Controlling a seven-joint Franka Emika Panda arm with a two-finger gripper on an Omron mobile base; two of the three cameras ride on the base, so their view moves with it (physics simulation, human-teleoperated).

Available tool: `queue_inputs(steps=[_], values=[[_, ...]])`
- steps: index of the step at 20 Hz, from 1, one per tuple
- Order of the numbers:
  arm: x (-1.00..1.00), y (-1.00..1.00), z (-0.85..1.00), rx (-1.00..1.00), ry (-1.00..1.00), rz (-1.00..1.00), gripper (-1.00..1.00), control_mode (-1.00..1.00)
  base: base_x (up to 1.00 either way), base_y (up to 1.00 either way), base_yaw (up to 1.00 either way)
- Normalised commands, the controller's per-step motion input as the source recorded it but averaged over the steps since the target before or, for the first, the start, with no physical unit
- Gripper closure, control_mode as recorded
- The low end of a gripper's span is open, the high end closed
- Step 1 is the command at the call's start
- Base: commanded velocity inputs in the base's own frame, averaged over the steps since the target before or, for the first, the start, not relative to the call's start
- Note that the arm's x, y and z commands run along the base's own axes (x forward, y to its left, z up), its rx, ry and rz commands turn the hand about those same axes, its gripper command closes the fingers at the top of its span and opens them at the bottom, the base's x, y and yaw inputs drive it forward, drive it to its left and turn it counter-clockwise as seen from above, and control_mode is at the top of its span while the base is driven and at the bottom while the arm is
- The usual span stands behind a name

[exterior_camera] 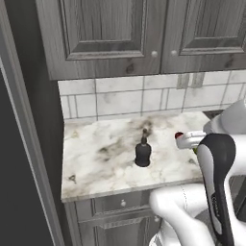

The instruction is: Place the liquor on the top shelf of the fridge to keep it out of children's reach, and place the lemon and apple on lower shelves for easy access.

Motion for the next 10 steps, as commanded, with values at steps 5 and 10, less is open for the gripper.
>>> queue_inputs(steps=[5, 10], values=[[0.00, 0.00, 0.00, 0.00, 0.00, 0.00, 1.00, 1.00, -0.77, 0.00, 0.05], [0.00, 0.00, 0.00, 0.00, 0.00, 0.00, 1.00, 1.00, -0.79, 0.11, 0.05]])
